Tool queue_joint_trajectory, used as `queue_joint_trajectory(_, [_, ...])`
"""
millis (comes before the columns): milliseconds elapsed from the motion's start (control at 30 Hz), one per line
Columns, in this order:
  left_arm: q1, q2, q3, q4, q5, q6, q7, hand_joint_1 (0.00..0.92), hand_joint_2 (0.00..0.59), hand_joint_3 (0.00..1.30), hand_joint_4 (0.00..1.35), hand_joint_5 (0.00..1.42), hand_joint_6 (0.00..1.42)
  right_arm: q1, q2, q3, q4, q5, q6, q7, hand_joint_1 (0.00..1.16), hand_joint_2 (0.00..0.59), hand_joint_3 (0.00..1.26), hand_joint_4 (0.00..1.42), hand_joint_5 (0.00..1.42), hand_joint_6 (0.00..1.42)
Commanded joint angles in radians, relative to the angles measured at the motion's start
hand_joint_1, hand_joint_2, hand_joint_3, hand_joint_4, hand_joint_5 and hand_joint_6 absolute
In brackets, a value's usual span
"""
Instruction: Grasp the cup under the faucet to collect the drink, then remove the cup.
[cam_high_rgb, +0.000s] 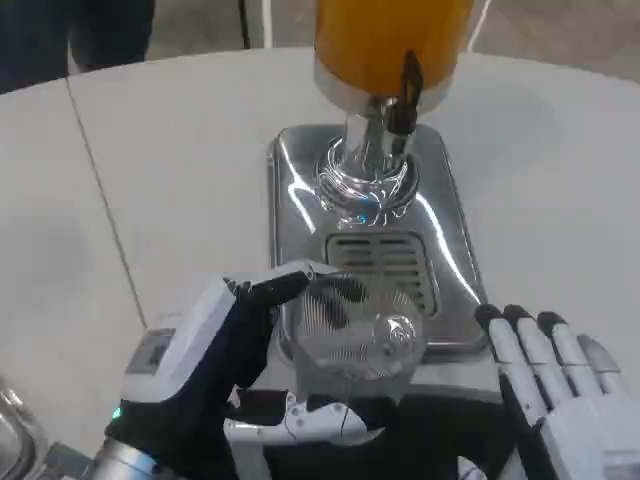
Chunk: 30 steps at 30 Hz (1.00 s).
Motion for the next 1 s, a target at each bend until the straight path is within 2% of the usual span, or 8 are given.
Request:
queue_joint_trajectory(33, [0.005,-0.010,-0.005,-0.030,0.003,-0.018,0.016,0.508,0.069,1.08,1.34,1.42,1.42,0.002,-0.001,-0.006,0.003,0.007,0.006,0.007,0.17,0.586,0.00,0.00,0.00,0.06])
queue_joint_trajectory(300, [0.001,-0.013,-0.007,-0.027,0.006,-0.015,0.018,0.508,0.069,1.08,1.34,1.42,1.42,0.007,-0.002,-0.017,-0.006,0.014,0.005,0.005,0.17,0.586,0.00,0.00,0.00,0.06])
queue_joint_trajectory(400, [-0.007,-0.019,-0.009,-0.019,0.007,-0.007,0.018,0.508,0.069,1.08,1.34,1.42,1.42,0.022,0.011,-0.019,0.000,0.021,0.013,-0.021,0.17,0.586,0.01,0.00,0.00,0.07])
queue_joint_trajectory(667, [-0.071,-0.066,-0.019,0.017,0.039,0.037,0.039,0.508,0.069,1.08,1.34,1.42,1.42,0.008,0.023,0.002,0.032,0.010,0.023,-0.020,0.17,0.586,0.01,0.00,0.00,0.07])
queue_joint_trajectory(1000, [-0.224,-0.095,-0.040,0.126,0.054,0.072,0.068,0.508,0.069,1.08,1.34,1.42,1.42,-0.031,0.022,-0.042,0.008,0.020,0.050,0.018,0.19,0.586,0.01,0.00,0.00,0.07])
